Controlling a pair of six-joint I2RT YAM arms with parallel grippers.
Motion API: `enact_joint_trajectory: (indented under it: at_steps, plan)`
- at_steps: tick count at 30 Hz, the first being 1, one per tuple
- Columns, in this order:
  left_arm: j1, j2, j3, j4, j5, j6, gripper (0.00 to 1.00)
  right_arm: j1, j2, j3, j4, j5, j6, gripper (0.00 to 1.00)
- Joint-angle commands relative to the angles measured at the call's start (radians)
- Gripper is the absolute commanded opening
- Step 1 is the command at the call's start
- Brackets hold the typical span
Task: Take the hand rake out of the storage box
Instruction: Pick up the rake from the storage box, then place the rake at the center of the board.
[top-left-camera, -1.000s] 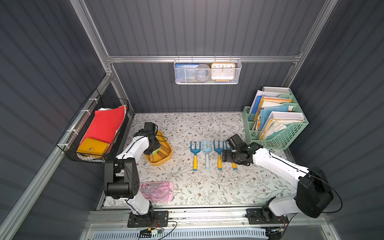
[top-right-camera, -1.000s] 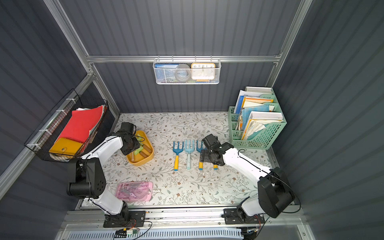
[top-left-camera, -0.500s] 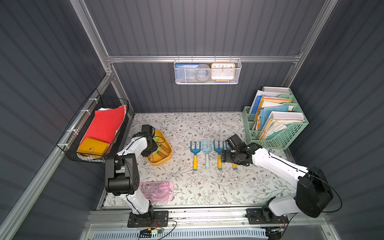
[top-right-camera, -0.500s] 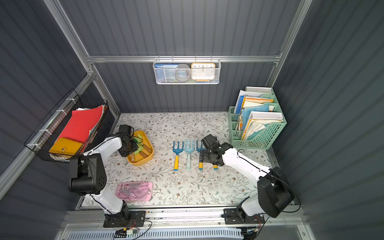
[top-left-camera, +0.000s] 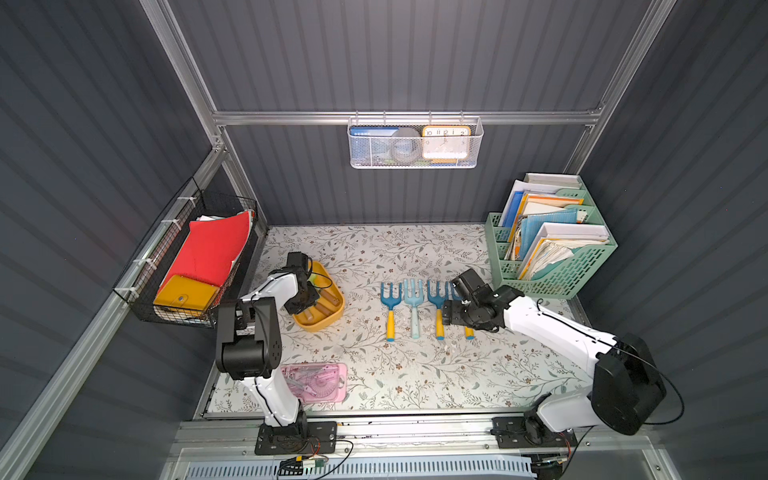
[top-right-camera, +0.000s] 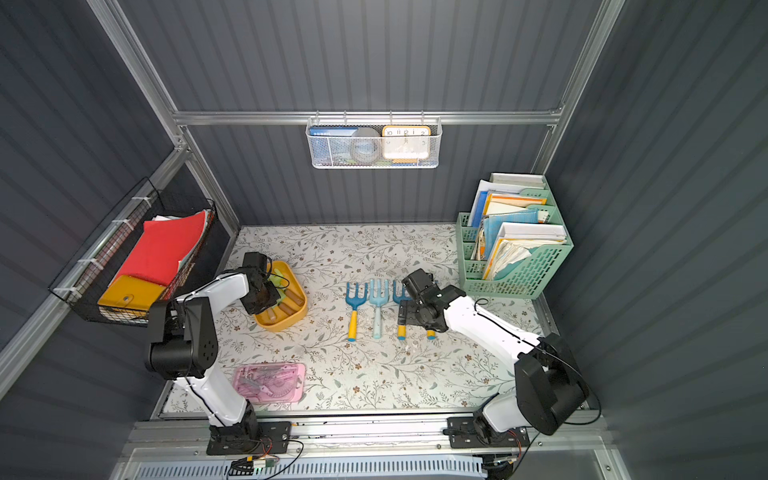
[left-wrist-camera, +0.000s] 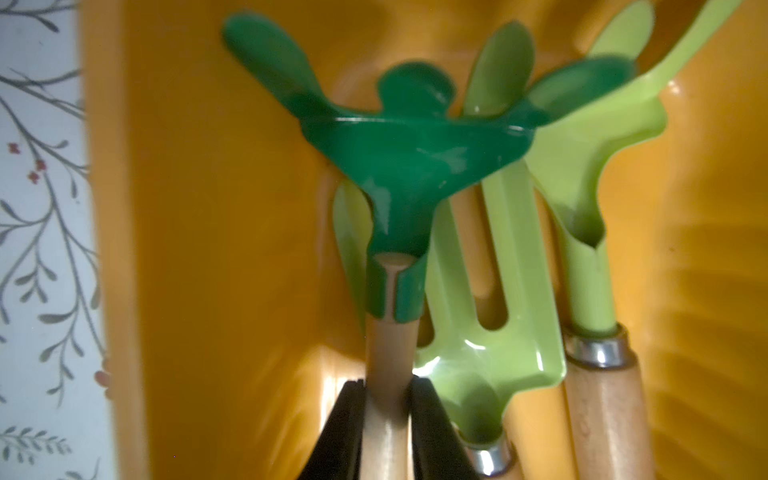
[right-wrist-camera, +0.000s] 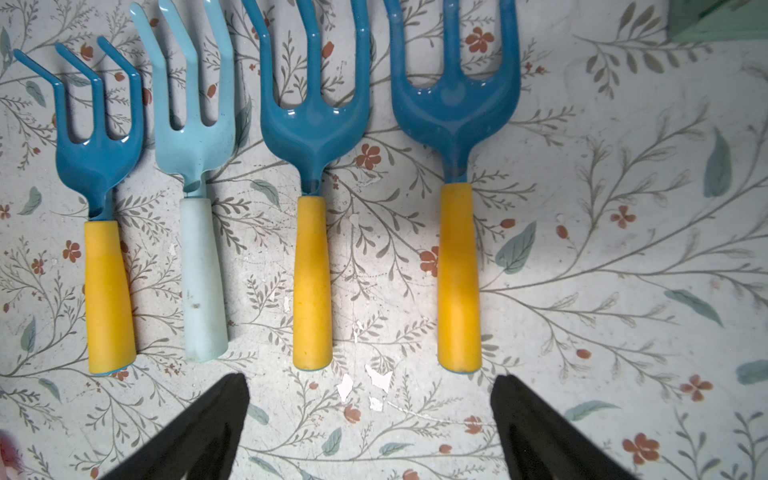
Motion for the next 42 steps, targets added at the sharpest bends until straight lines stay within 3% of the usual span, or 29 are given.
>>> enact_joint_trajectory:
  at_steps: [1, 19, 23, 33, 42]
  plan:
    - [0.007, 0.011, 0.030, -0.009, 0.001, 0.019, 0.18, 0.004, 0.002, 0.014, -0.009, 0.004, 0.011, 0.96]
    - [0.007, -0.056, 0.190, -0.076, -0.004, 0.070, 0.14, 0.010, 0.029, 0.036, -0.005, 0.003, 0.006, 0.96]
    - [-0.003, -0.086, 0.240, -0.090, 0.044, 0.105, 0.14, 0.011, 0.034, 0.038, 0.000, 0.009, 0.013, 0.96]
    - [-0.173, -0.075, 0.415, -0.181, 0.008, 0.154, 0.14, 0.009, 0.046, 0.056, -0.004, 0.020, 0.014, 0.96]
    - [-0.313, -0.060, 0.443, -0.198, -0.002, 0.157, 0.13, 0.004, 0.057, 0.074, -0.017, 0.022, 0.012, 0.96]
